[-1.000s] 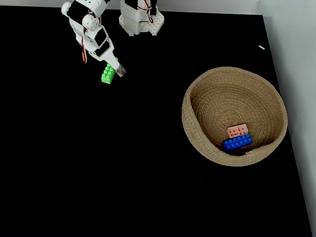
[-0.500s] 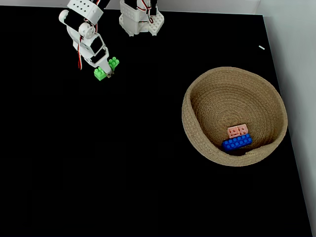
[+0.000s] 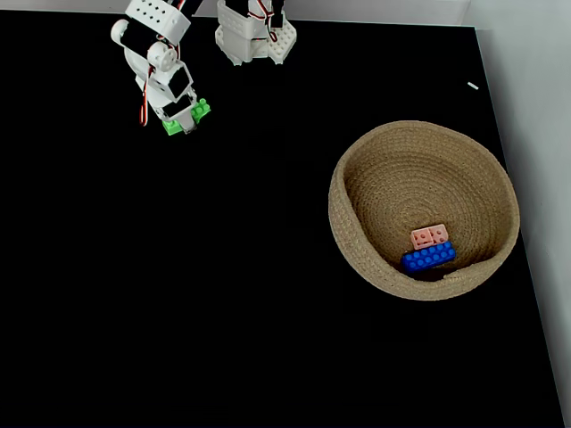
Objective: Place the lego blocks in the tray
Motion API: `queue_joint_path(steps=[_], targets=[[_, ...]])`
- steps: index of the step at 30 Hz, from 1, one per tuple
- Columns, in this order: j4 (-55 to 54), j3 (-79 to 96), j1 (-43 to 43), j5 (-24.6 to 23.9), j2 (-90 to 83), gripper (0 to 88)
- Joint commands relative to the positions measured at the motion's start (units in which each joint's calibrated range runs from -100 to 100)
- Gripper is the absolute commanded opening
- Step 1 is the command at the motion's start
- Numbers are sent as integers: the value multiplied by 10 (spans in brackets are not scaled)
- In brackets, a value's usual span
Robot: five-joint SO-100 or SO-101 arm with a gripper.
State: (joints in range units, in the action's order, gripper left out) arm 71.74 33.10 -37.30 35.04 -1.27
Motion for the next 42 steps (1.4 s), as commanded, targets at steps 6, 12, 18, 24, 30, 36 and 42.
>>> queue_joint_path(steps=[6, 12, 18, 24, 30, 36, 42], targets=[[70, -11, 196, -245, -103, 1], [-29, -41, 354, -388, -205, 1], [-61, -121, 499, -478, -240, 1], [-152, -134, 616, -535, -236, 1], [-277, -57, 695, -537, -207, 123], [-354, 5, 698, -553, -212, 297], [-341, 33, 682, -545, -233, 289]])
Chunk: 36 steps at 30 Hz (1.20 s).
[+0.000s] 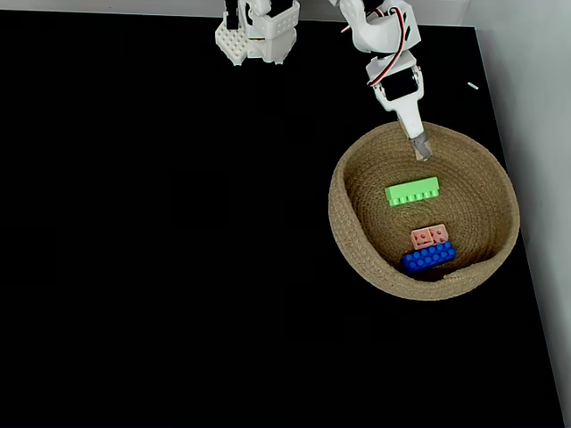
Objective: Place the lego blocks in the tray
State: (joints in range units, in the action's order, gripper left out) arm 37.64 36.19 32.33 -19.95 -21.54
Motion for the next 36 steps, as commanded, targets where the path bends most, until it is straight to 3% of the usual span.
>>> queue_joint_path(steps=[1, 4, 7, 12, 21, 30, 36], targets=[[4, 13, -21, 12, -39, 231], [19, 63, -54, 27, -77, 50], [16, 138, -99, 37, -121, 8], [19, 225, -165, 47, -206, 3], [16, 392, -253, 114, -399, 3], [16, 584, -308, 158, -606, 3], [79, 603, -312, 164, -687, 3]])
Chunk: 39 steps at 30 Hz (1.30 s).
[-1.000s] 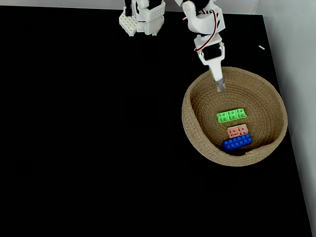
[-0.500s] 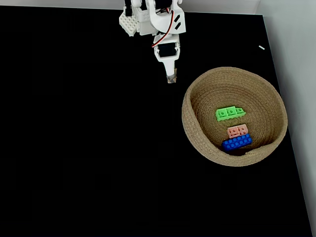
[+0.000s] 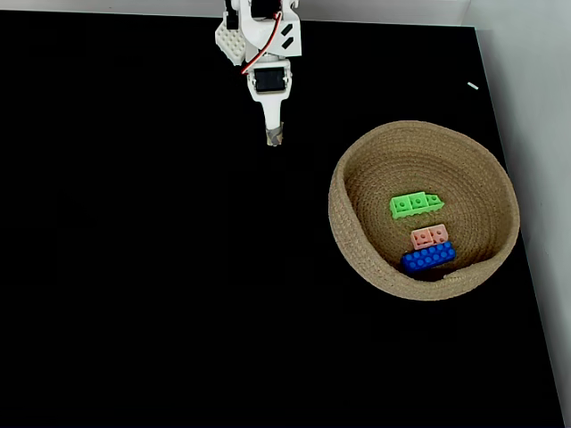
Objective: Place the lego blocks in the tray
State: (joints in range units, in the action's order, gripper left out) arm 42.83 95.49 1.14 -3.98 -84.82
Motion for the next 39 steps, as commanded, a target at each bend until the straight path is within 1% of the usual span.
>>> queue_joint_path(steps=[1, 3, 5, 8, 11, 17, 26, 29, 39], targets=[[38, 17, 2, 6, -77, 3], [69, 30, 10, 11, -135, 3], [73, 32, 33, 20, -141, 3], [74, 30, 64, -1, -142, 3], [77, 30, 66, -20, -142, 3], [76, 30, 67, -12, -142, 3], [85, 29, 42, -15, -142, 3], [86, 29, 31, -23, -142, 3], [89, 29, 0, -10, -141, 3]])
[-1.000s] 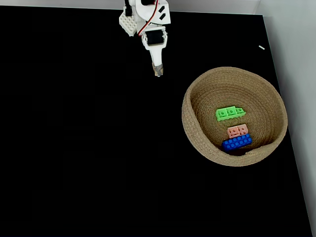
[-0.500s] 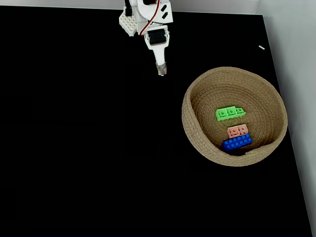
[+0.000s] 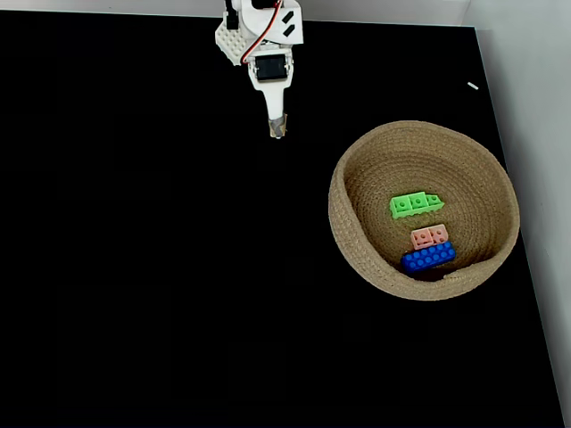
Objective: Place the lego blocks in the tray
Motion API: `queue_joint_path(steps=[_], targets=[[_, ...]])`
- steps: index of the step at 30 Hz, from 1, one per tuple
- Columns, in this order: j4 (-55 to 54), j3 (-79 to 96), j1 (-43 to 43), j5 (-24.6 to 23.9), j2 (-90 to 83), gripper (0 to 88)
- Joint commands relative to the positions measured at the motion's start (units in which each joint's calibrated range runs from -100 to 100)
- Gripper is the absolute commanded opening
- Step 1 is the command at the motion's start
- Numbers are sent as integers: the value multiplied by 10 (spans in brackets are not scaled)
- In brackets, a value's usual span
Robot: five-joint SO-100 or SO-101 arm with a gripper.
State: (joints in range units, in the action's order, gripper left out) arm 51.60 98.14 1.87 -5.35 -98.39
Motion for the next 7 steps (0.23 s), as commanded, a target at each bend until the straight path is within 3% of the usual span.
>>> queue_joint_path(steps=[1, 7], targets=[[2, 1, -9, 7, -5, 3], [-3, 1, -18, 18, -5, 3]])
